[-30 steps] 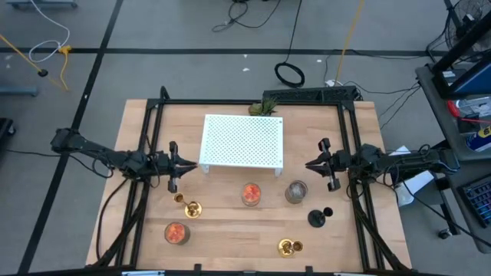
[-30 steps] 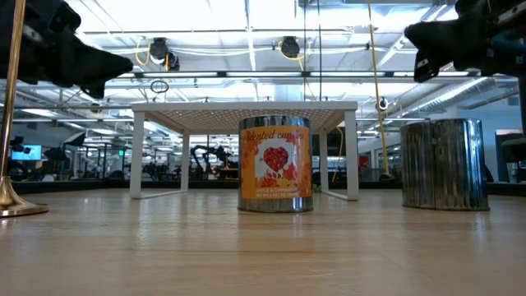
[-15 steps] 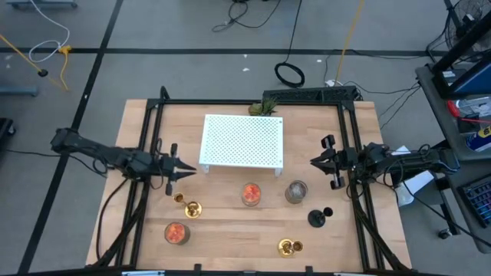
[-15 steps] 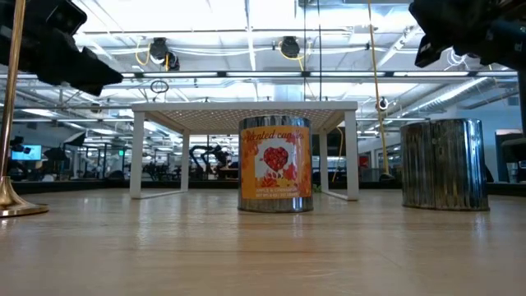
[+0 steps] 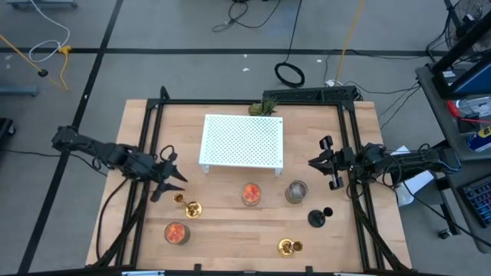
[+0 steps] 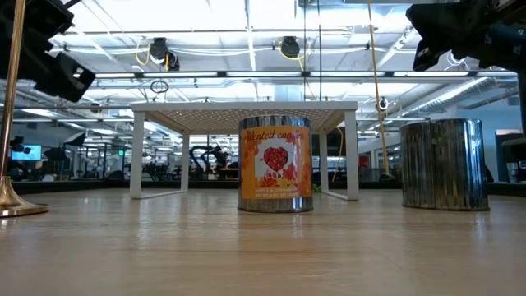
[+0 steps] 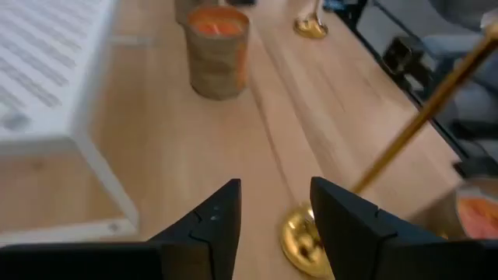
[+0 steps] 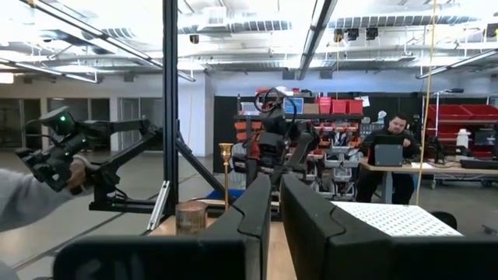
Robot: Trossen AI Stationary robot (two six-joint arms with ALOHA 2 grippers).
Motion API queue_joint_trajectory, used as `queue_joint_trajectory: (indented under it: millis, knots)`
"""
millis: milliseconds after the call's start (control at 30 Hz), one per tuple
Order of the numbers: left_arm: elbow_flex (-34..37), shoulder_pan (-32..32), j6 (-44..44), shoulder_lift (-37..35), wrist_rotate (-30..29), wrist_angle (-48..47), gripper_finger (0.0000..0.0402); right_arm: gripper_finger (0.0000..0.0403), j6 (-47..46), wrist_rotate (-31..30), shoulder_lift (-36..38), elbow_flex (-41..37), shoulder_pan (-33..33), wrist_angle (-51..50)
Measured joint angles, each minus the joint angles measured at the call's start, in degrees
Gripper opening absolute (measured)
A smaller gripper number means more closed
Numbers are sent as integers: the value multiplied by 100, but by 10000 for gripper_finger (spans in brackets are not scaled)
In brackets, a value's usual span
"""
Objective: Pick & Place candle stick holders
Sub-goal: Put the left gold candle holder on the shelf
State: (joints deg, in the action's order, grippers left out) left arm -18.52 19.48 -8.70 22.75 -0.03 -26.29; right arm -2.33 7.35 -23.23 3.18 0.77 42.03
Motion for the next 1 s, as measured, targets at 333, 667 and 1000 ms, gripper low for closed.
queue_joint_trajectory:
  millis: [333, 667, 1000]
  knots:
    - [11, 677, -202, 407, 20, 44, 161, 27, 0, 18, 1, 0, 1, -1]
    - [11, 883, 114, 905, -2, 1193, 161, 27, 0, 21, 1, 0, 0, -5]
    - [11, 883, 106, 1284, 263, 1328, 161, 27, -2, 21, -128, 0, 0, -29]
